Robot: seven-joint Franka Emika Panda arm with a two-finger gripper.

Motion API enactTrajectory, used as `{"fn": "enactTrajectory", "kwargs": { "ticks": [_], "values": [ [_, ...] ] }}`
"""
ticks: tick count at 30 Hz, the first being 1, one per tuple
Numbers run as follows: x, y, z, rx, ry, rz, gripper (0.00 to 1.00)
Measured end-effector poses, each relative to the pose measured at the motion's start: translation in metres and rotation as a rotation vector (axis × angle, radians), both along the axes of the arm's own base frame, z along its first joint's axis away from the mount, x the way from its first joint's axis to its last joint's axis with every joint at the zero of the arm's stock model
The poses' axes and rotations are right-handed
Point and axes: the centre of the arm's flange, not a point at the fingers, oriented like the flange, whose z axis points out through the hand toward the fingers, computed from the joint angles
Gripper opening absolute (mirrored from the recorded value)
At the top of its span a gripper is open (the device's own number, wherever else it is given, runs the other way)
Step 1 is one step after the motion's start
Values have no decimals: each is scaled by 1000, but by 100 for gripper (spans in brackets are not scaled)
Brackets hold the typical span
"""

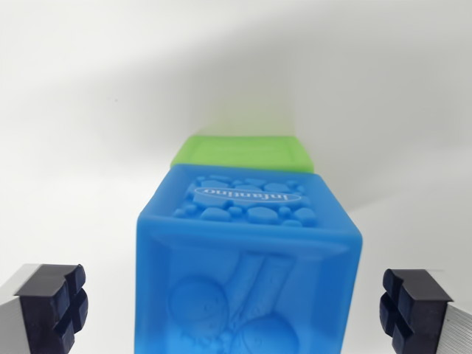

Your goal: Stack cube

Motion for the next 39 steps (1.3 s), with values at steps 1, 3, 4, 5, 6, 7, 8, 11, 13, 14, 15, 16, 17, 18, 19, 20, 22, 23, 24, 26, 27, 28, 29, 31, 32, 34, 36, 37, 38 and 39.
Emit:
{"fn": "enactTrajectory", "kwargs": {
  "ticks": [1, 3, 4, 5, 6, 7, 8, 11, 13, 14, 15, 16, 17, 18, 19, 20, 22, 23, 24, 26, 27, 28, 29, 31, 32, 34, 36, 37, 38, 39],
  "values": [
    [0, 0, 3, 0, -1, 0, 100],
    [0, 0, 9, 1, 0, 0, 100],
    [0, 0, 11, 1, 0, 0, 100],
    [0, 0, 15, 1, 0, 0, 100],
    [0, 0, 18, 1, 0, 0, 100],
    [0, 0, 22, 2, 0, 0, 100],
    [0, 0, 26, 2, -1, 0, 100],
    [0, 0, 35, 3, -1, 0, 100],
    [0, 0, 43, 3, -1, 1, 100],
    [0, 0, 48, 3, -1, 1, 100],
    [0, 0, 49, 3, -1, 1, 100],
    [0, 0, 53, 3, -1, 1, 100],
    [0, 0, 57, 3, -1, 1, 100],
    [-1, 0, 61, 3, 0, 1, 100],
    [-1, 0, 66, 3, -1, 1, 100],
    [-1, 0, 70, 3, -1, 1, 100],
    [-1, 0, 79, 3, -1, 1, 100],
    [-1, 0, 83, 3, -1, 1, 100],
    [-1, 0, 88, 3, -2, 1, 100],
    [-1, 0, 96, 3, -1, 1, 100],
    [-1, 0, 101, 4, -1, 1, 100],
    [-1, 0, 106, 4, -2, 1, 100],
    [-1, 0, 111, 4, -1, 1, 100],
    [-1, 0, 118, 4, -1, 1, 100],
    [-1, 0, 123, 4, -1, 1, 100],
    [-1, 0, 132, 4, -1, 1, 100],
    [0, 0, 142, 5, -2, 1, 100],
    [0, 0, 147, 5, -2, 1, 100],
    [0, 0, 151, 5, -2, 1, 100],
    [0, 0, 155, 4, -1, 1, 100]
  ]
}}
